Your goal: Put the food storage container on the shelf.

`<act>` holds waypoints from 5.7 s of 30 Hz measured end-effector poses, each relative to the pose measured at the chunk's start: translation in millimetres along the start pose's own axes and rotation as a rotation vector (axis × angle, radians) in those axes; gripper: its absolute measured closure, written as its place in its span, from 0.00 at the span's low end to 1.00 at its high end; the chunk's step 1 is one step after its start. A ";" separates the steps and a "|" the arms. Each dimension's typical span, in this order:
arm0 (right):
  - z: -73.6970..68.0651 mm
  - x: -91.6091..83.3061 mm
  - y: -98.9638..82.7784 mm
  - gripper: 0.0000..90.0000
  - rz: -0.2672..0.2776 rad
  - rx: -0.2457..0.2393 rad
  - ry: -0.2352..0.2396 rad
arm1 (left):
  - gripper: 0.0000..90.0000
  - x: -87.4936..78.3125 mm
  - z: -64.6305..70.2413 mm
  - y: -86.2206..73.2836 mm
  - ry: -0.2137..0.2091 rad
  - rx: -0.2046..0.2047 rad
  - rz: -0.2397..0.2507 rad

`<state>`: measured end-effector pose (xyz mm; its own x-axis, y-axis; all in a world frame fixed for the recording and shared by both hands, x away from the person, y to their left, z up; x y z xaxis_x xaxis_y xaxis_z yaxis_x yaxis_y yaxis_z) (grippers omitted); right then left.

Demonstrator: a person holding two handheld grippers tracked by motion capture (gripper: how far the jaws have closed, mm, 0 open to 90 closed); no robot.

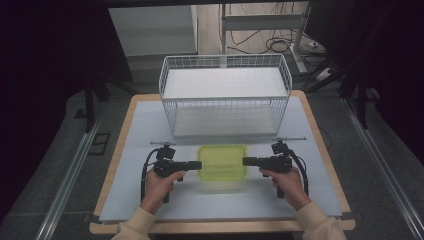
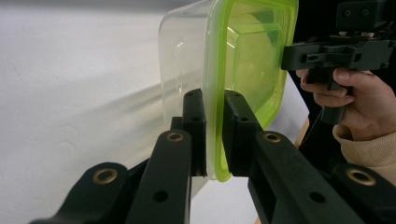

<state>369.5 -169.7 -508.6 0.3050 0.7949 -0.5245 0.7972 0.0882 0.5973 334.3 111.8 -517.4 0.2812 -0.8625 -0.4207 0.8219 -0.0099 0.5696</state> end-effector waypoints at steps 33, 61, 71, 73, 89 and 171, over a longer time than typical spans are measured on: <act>-39.5 -28.0 35.8 0.91 0.084 -0.113 -0.009 | 0.90 -25.3 33.2 32.0 -0.018 0.072 0.070; -60.6 -43.1 83.7 0.91 0.134 -0.159 -0.035 | 0.90 -40.9 53.9 81.4 -0.006 0.107 0.104; -65.3 -51.5 99.9 0.91 0.159 -0.166 -0.050 | 0.90 -42.4 63.3 99.9 0.001 0.122 0.108; -65.6 -52.6 103.0 0.90 0.165 -0.171 -0.054 | 0.90 -42.9 64.8 103.3 0.005 0.127 0.107; -72.7 -61.4 130.4 0.90 0.183 -0.192 -0.071 | 0.90 -46.6 71.0 130.5 -0.003 0.135 0.116; -22.0 -42.6 235.6 0.40 0.291 -0.183 -0.280 | 0.29 -22.6 19.8 248.9 0.052 0.072 0.237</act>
<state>532.8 -169.6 -332.1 0.6523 0.6114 -0.4480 0.5599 0.0098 0.8285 522.7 118.8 -352.2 0.4884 -0.8179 -0.3043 0.6932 0.1518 0.7046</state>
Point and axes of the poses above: each handheld gripper's, and its own axes: x roughly forward along the jaws, y roughly out of its top, z roughly to its right, the point moved 5 cm from there along x, roughly forward along the jaws, and after that the axes turned 5 degrees about -y, right-handed, at the moved point
